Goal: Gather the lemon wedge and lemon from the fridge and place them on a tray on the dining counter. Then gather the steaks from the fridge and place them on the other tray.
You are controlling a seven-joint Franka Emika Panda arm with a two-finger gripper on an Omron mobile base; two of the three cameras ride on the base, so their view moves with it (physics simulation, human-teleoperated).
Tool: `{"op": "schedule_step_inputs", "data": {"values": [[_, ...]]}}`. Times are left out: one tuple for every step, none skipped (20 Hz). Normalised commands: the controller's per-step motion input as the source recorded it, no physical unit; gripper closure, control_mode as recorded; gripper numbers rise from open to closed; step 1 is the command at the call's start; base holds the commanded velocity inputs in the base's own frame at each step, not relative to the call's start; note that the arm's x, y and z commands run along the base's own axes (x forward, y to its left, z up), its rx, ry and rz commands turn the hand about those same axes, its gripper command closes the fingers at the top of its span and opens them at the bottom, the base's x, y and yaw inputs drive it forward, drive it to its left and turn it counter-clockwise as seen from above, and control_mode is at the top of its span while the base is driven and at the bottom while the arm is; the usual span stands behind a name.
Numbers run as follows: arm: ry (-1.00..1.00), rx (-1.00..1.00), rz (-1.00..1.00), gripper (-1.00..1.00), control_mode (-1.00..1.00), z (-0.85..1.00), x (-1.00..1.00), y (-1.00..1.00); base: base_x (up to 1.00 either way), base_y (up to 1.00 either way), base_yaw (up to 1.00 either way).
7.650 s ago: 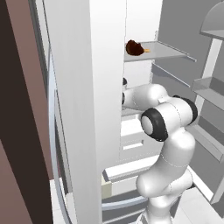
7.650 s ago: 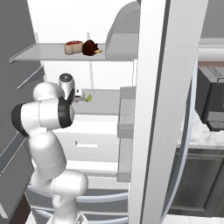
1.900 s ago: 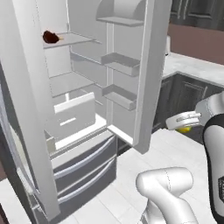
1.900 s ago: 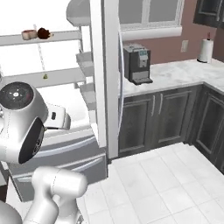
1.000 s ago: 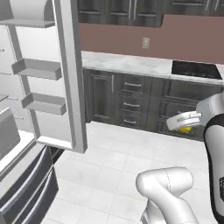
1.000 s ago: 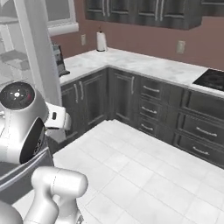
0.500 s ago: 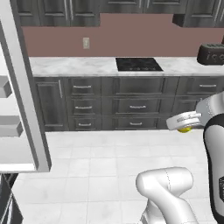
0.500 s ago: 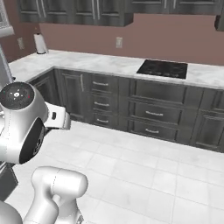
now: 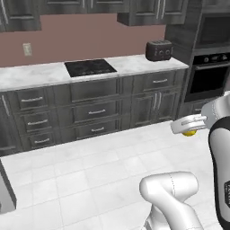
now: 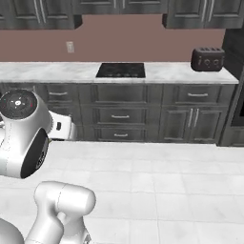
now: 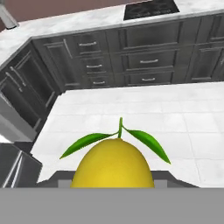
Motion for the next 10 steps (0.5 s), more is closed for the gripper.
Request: {"op": "schedule_step_inputs", "data": {"values": [[0.00, 0.00, 0.00, 1.00, 1.00, 0.00, 0.00, 0.00, -0.02, -0.17, -0.51], [0.00, 0.00, 0.00, 1.00, 1.00, 0.00, 0.00, 0.00, -0.05, -0.18, -0.51], [0.00, 0.00, 0.00, 1.00, 1.00, 0.00, 0.00, 0.00, -0.04, -0.23, -0.51], [0.00, 0.00, 0.00, 1.00, 1.00, 0.00, 0.00, 0.00, -0.05, -0.24, -0.50], [0.00, 0.00, 0.00, 1.00, 1.00, 0.00, 0.00, 0.00, 0.00, -0.08, -0.51], [0.00, 0.00, 0.00, 1.00, 1.00, 0.00, 0.00, 0.00, 0.00, -0.07, -0.51], [0.00, 0.00, 0.00, 1.00, 1.00, 0.00, 0.00, 0.00, 0.00, -0.12, -0.51], [0.00, 0.00, 0.00, 1.00, 1.00, 0.00, 0.00, 0.00, 0.00, -0.16, -0.50], [0.00, 0.00, 0.00, 1.00, 1.00, 0.00, 0.00, 0.00, 0.00, -0.08, -0.50], [0.00, 0.00, 0.00, 1.00, 1.00, 0.00, 0.00, 0.00, 0.00, 0.00, -0.51]]}}
